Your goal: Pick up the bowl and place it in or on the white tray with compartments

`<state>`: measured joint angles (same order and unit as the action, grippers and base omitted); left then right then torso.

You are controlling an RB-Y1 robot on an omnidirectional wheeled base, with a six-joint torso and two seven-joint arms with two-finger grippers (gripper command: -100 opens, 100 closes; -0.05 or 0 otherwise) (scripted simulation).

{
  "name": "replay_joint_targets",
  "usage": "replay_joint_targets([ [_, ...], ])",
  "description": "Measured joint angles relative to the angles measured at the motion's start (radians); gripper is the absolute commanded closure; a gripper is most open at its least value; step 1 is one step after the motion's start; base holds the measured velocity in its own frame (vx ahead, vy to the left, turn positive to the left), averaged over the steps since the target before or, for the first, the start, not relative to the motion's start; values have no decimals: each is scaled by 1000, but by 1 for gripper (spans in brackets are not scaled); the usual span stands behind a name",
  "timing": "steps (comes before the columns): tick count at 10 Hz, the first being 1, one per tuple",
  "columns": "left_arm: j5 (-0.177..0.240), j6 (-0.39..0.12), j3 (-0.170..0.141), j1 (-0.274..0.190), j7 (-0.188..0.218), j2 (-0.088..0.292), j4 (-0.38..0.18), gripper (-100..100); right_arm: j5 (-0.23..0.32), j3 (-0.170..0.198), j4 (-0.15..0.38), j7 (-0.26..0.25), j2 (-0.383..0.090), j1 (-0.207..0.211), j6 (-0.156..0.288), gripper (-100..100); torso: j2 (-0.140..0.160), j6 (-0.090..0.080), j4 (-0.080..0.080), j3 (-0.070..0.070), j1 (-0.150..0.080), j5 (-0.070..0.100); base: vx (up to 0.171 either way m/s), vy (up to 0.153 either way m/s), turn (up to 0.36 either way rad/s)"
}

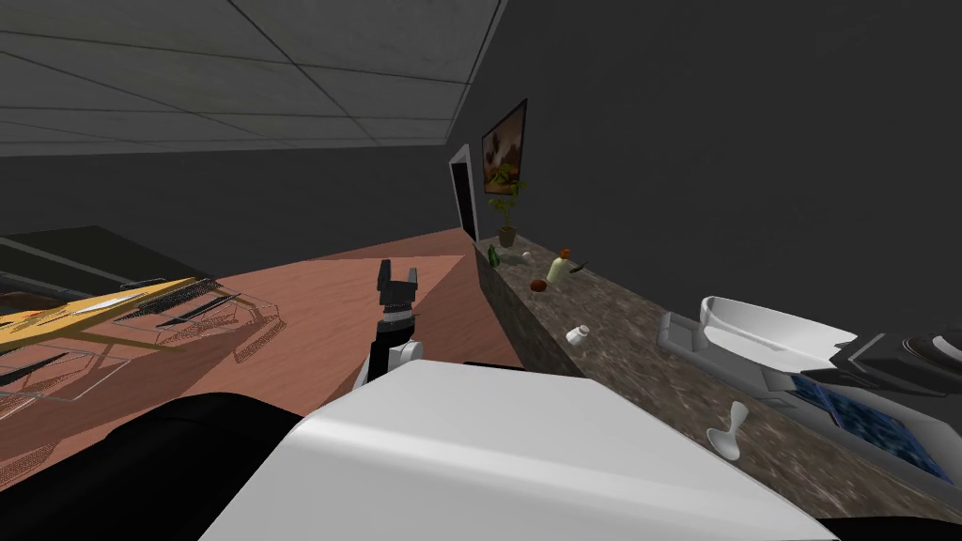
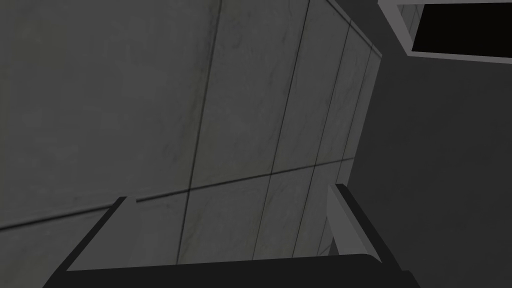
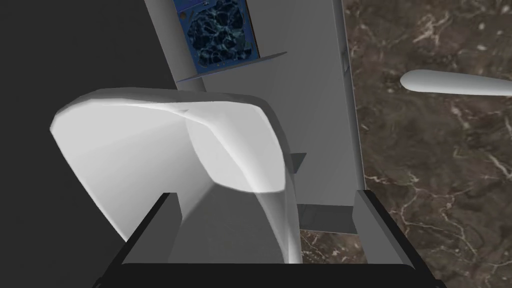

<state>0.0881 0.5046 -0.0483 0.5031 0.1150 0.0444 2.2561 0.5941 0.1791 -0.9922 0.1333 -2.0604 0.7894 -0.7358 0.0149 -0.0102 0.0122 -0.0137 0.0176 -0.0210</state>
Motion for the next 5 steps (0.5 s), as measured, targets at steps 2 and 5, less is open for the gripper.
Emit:
replay_joint_targets([
  [2, 0, 0, 0, 0, 0, 0, 0, 0, -12, 3, 13, 38, -17, 17, -22, -100, 7, 1, 1, -4, -4, 1, -143, -86, 270],
  [5, 0, 0, 0, 0, 0, 0, 0, 0, -30, 16, 30, 93, -39, 30, -56, -100, 6, 0, 2, -4, -5, 1, -105, -72, 202],
])
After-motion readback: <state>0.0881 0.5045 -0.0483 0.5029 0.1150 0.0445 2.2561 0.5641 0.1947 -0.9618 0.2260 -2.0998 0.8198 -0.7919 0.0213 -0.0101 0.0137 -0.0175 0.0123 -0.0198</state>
